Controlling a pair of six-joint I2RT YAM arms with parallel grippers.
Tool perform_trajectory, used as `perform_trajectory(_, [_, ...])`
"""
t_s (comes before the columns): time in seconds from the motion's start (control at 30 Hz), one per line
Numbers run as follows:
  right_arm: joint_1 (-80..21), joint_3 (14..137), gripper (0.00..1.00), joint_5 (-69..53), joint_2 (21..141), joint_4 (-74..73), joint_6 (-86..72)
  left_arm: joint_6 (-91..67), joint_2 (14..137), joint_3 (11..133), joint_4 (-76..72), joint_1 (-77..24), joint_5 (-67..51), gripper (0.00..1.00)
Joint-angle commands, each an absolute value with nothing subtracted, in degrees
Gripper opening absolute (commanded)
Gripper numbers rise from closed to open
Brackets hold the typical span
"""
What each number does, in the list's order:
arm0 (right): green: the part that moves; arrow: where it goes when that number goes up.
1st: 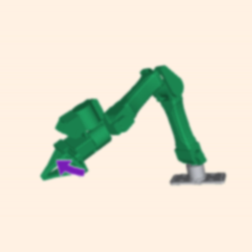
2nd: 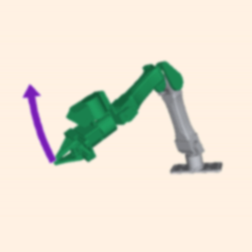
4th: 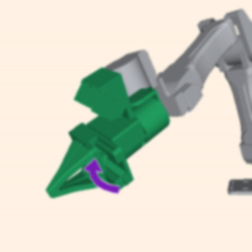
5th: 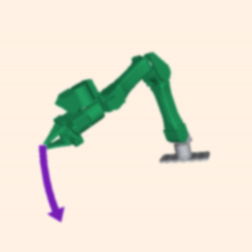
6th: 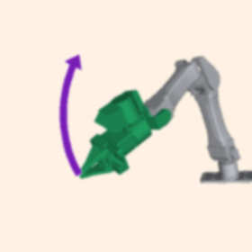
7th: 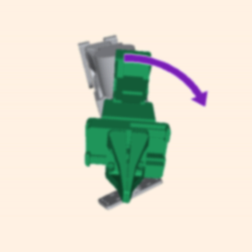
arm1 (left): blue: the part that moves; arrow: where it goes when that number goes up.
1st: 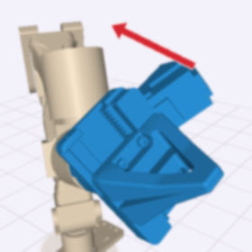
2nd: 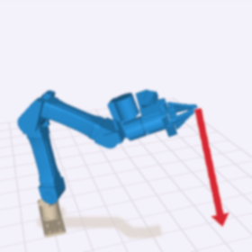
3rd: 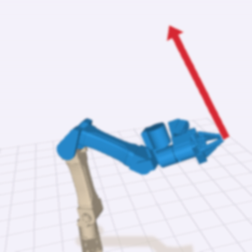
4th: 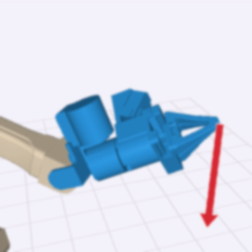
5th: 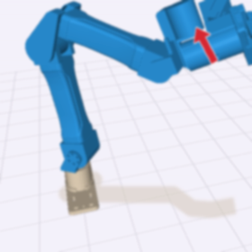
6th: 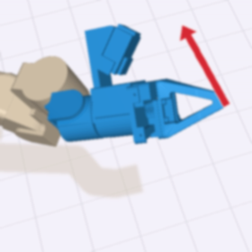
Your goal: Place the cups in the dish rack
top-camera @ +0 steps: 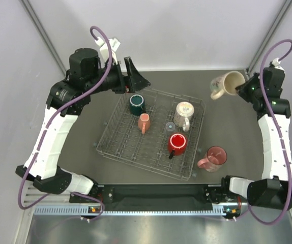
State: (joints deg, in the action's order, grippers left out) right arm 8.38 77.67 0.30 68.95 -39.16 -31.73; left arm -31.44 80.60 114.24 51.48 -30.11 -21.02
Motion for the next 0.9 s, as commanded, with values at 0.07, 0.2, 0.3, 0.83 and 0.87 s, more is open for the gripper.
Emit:
perform_trajectory(0.07, [8.2, 78.3, 0.0, -26.1, 65.9, -9.3, -45.5, -34.5, 80.9, 115.4, 46.9, -28.1, -29.2, 0.89])
perform_trajectory(0.2, [3.4, 69.6, 0.0, -31.0, 64.1, 13.7, -60.3, -37.0, 80.2, 112.8, 44.0, -27.1, -32.2, 0.89])
perform_trajectory(0.3, [-2.9, 65.8, 0.0, -30.7, 64.9, 29.3, -68.3, -39.4, 79.1, 110.3, 40.6, -26.3, -34.2, 0.88])
perform_trajectory(0.83, [-23.1, 62.1, 0.0, -20.4, 74.5, 63.5, -84.6, -48.6, 67.2, 96.2, 27.3, -25.4, -30.8, 0.86])
perform_trajectory(0.87, [-24.0, 62.1, 0.0, -19.9, 75.3, 64.8, -84.4, -49.0, 66.8, 95.7, 26.5, -25.4, -30.8, 0.86])
